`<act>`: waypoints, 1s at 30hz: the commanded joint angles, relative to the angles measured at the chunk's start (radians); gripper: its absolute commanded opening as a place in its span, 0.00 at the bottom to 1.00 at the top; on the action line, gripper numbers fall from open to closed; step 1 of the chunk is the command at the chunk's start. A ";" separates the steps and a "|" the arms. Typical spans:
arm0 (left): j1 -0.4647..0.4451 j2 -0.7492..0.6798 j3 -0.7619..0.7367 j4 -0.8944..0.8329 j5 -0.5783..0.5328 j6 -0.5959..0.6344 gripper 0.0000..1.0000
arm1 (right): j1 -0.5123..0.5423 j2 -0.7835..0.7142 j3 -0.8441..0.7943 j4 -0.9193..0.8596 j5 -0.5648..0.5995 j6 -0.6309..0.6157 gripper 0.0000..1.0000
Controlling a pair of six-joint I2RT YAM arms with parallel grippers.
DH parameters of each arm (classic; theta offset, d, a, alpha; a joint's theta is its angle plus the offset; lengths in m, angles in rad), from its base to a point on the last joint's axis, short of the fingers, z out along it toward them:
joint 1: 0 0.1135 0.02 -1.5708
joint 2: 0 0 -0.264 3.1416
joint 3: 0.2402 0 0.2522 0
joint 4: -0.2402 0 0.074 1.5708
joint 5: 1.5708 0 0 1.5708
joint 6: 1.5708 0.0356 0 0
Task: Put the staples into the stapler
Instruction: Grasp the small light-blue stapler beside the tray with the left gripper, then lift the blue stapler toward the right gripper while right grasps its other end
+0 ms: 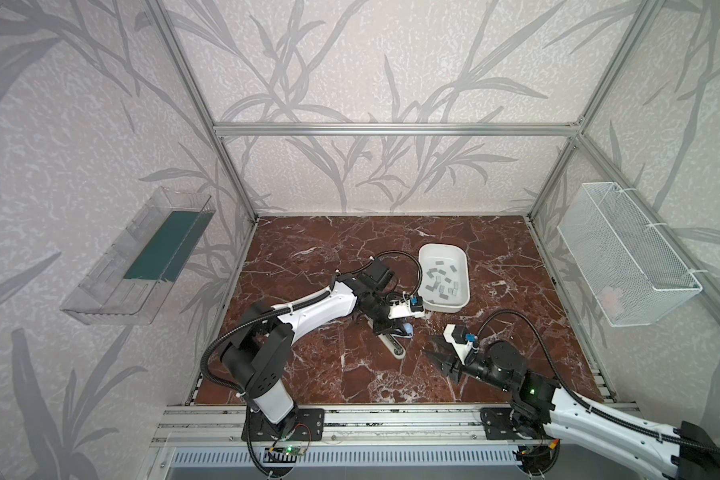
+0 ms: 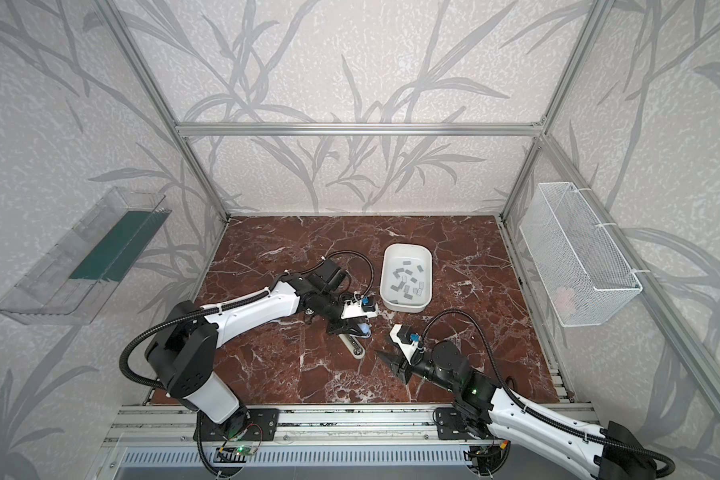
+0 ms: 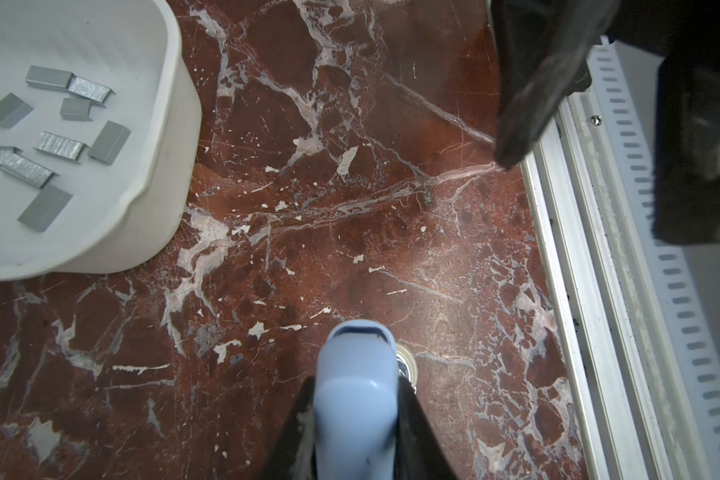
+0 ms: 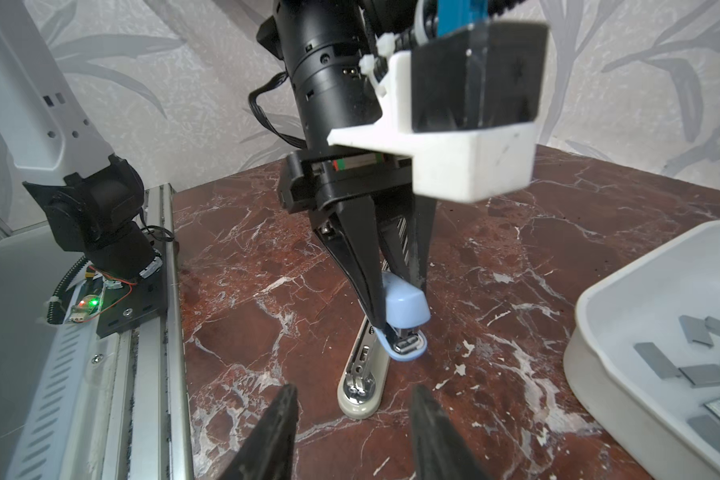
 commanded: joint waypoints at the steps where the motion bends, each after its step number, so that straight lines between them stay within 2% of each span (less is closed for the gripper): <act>1: 0.001 -0.097 -0.044 0.041 0.077 -0.053 0.00 | 0.005 -0.033 -0.013 0.024 -0.008 -0.048 0.44; 4: -0.002 -0.158 -0.098 0.114 0.086 -0.100 0.00 | 0.005 -0.058 -0.015 0.018 -0.016 -0.050 0.44; 7: -0.008 -0.189 -0.109 0.110 0.089 -0.123 0.00 | 0.006 -0.055 -0.009 0.037 -0.048 -0.041 0.44; 14: -0.071 -0.274 -0.156 0.135 0.067 -0.130 0.00 | 0.007 0.076 0.059 0.084 -0.109 -0.010 0.39; 20: -0.112 -0.294 -0.180 0.116 0.026 -0.103 0.00 | 0.013 0.115 0.083 0.104 -0.119 -0.016 0.36; 30: -0.151 -0.282 -0.147 0.089 0.048 -0.087 0.00 | 0.024 0.153 0.094 0.118 -0.133 -0.020 0.35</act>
